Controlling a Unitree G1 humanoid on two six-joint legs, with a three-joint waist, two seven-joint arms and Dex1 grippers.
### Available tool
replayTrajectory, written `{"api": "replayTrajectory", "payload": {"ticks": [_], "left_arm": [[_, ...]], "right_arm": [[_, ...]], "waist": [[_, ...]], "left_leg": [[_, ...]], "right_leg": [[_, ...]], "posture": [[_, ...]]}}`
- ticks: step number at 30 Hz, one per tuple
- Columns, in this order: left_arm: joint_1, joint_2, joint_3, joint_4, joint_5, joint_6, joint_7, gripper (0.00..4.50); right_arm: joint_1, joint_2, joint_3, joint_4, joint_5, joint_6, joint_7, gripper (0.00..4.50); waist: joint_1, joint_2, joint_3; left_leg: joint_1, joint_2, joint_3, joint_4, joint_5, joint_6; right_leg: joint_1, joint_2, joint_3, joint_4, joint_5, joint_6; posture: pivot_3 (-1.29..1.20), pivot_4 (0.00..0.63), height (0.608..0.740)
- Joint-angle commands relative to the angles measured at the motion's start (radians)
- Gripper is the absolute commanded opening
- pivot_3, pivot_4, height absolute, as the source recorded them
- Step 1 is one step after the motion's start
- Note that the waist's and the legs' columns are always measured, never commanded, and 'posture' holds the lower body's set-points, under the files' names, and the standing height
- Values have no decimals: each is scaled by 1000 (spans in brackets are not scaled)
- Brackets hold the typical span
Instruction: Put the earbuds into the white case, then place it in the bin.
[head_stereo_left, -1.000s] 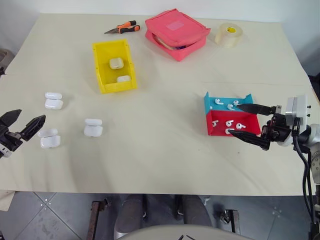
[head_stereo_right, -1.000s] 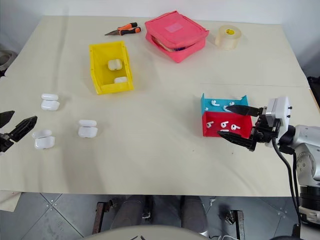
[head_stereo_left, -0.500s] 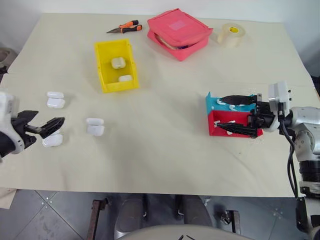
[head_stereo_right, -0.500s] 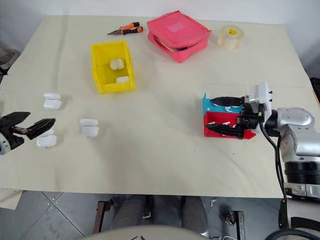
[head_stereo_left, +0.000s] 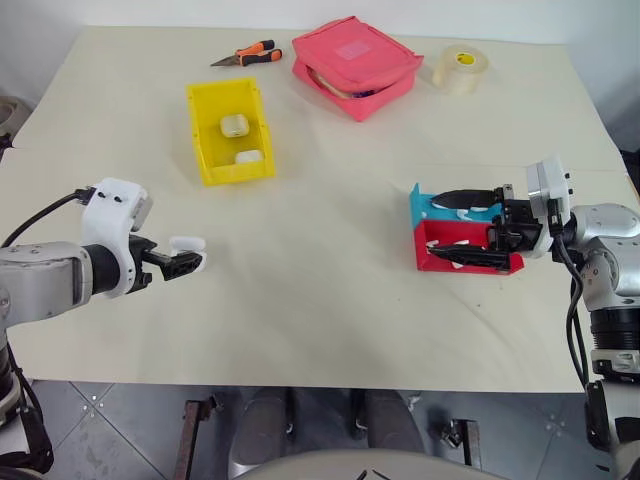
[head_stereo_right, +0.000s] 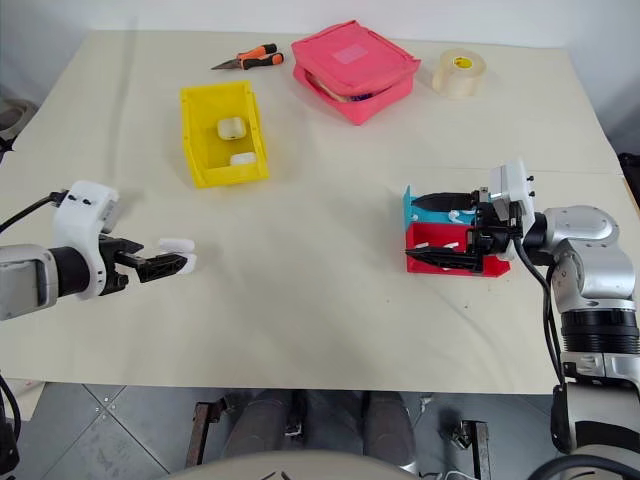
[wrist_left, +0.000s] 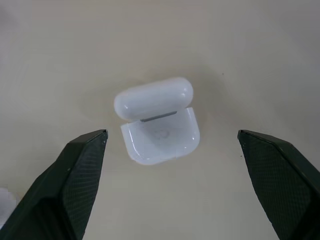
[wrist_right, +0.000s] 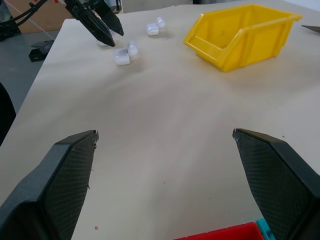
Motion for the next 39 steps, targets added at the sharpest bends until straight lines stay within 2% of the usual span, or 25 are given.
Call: {"api": "replayTrajectory", "payload": {"ticks": [1,3,5,9,17,22,25,28,35,39], "left_arm": [[-45,52,-81,96,-253,-75,268,4436],[-43,137,-192,125,-474,-220,432,4436],[-68,170,-291,139,-589,-322,542,4436],[-108,124,-386,141,-608,-416,619,4436],[-81,133,-408,121,-608,-459,690,4436],[-85,225,-390,110,-608,-430,621,4436],[-98,331,-415,120,-608,-370,489,4436],[-107,382,-451,126,-608,-348,408,4436],[-173,398,-554,172,-608,-324,363,4436],[-249,375,-609,222,-587,-293,368,4436]], "right_arm": [[3,-8,-17,-28,9,2,13,4500],[9,-8,-20,-35,11,5,9,4500],[22,-10,-25,-45,13,6,7,4500],[45,-14,-36,-63,17,8,0,4500],[66,-17,-48,-81,21,12,-12,4500],[70,-19,-49,-84,21,20,-15,4500],[60,-14,-41,-72,12,17,-13,4500],[51,-10,-36,-67,10,17,-15,4500],[56,-12,-40,-75,13,20,-19,4500],[69,-15,-48,-92,23,30,-23,4500]], "waist": [[0,0,0],[-1,0,0],[-2,0,0],[2,1,1],[0,1,1],[0,1,1],[0,1,1],[0,2,1],[3,2,1],[2,2,1]], "left_leg": [[0,0,0,0,0,0],[0,0,-1,0,0,0],[0,-1,-1,0,0,0],[0,-2,-1,0,0,0],[0,0,0,1,0,-1],[0,0,1,1,0,-1],[0,0,1,1,0,-1],[0,0,2,0,0,-1],[0,0,2,1,0,-1],[0,0,2,1,0,-1]], "right_leg": [[0,0,0,0,0,0],[0,-5,2,-1,0,0],[0,-5,3,-1,0,0],[1,-3,2,-1,0,0],[0,5,0,-1,0,0],[0,6,0,-1,0,0],[0,7,0,-1,0,0],[0,7,0,-1,0,0],[0,7,1,-1,0,0],[0,7,1,-1,0,0]], "posture": [[0,150,740],[0,150,740],[0,150,740],[0,150,740],[0,150,740],[0,150,740],[0,150,740],[0,150,740],[0,150,740],[0,150,740]]}}
